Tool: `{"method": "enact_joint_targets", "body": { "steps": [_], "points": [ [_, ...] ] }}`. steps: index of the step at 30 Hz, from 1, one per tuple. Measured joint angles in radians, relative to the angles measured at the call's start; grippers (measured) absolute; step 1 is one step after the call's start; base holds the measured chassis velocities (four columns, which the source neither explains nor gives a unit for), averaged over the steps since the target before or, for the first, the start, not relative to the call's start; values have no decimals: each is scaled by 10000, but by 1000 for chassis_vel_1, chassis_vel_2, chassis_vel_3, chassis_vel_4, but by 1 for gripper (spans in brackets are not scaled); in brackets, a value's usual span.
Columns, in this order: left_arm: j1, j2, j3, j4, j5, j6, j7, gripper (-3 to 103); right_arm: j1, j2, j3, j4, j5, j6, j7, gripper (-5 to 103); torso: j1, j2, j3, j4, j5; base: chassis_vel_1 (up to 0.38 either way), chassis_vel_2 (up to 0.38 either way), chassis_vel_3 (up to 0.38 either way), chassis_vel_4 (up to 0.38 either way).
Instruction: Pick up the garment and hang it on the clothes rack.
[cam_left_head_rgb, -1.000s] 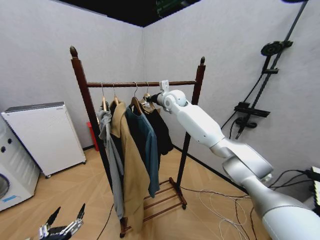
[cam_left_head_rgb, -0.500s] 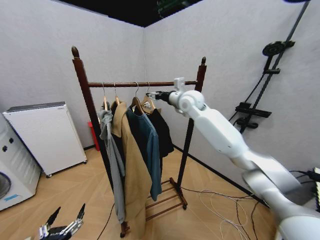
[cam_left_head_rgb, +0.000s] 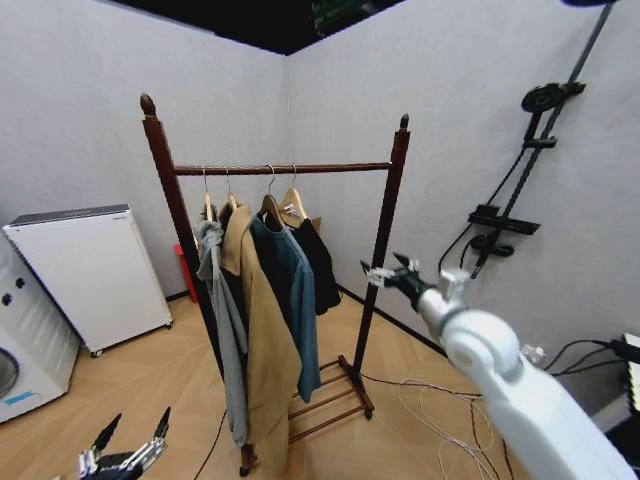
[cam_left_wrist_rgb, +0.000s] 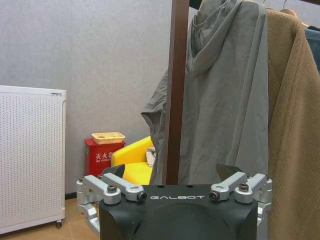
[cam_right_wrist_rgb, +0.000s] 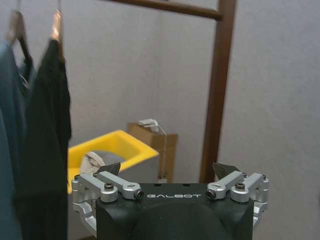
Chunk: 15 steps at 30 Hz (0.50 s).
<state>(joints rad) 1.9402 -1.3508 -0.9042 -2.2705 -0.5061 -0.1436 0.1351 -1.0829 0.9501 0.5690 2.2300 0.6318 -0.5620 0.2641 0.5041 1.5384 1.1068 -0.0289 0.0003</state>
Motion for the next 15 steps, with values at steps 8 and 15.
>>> {"method": "enact_joint_targets", "body": {
  "steps": [8, 15],
  "points": [
    [0, 0, -1, 0, 0, 0, -1, 100, -2496, 2591, 466, 18, -2903, 1296, -492, 100, 0, -1, 1, 4, -7, 0, 0, 0, 0],
    [0, 0, 0, 0, 0, 0, -2, 100, -3202, 3987, 196, 361, -4339, 1827, -553, 100, 1, -1, 1, 5, -6, 0, 0, 0, 0]
  ]
}}
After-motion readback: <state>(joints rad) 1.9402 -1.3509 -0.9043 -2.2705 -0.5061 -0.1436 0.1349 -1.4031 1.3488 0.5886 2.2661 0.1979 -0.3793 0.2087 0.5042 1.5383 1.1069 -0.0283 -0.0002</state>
